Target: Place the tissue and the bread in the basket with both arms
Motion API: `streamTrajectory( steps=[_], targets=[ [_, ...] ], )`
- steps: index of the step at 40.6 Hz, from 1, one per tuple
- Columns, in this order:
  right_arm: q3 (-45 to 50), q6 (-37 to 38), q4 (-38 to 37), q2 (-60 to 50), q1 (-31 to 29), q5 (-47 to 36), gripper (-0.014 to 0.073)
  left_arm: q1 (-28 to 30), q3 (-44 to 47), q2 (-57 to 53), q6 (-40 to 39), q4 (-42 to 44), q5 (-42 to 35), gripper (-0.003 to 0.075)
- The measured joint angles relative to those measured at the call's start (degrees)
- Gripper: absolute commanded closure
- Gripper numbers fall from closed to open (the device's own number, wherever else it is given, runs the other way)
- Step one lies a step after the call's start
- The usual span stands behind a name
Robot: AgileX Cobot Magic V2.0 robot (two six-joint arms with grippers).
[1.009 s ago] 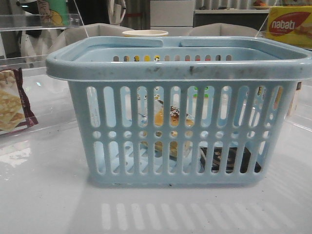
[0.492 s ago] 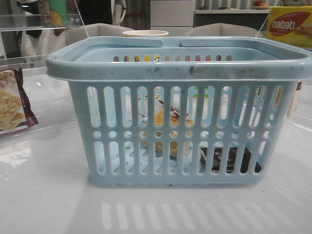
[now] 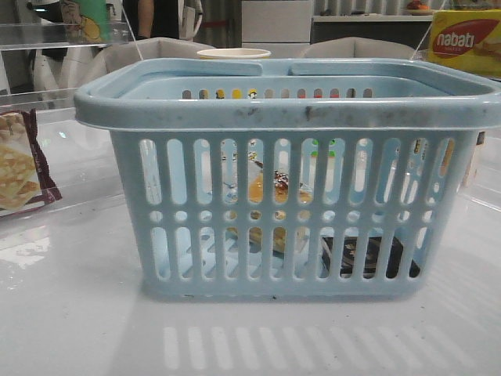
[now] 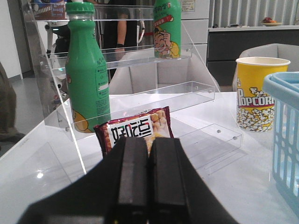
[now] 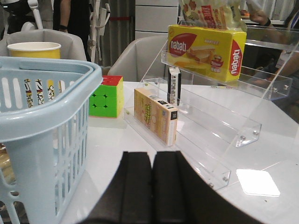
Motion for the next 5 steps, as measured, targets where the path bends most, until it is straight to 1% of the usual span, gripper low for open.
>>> streamTrajectory(
  steps=[5],
  targets=[
    [0.0, 0.0, 0.0, 0.0, 0.0, 0.0, 0.0538, 0.0, 0.0, 0.0, 0.0, 0.0, 0.0, 0.0629]
  ],
)
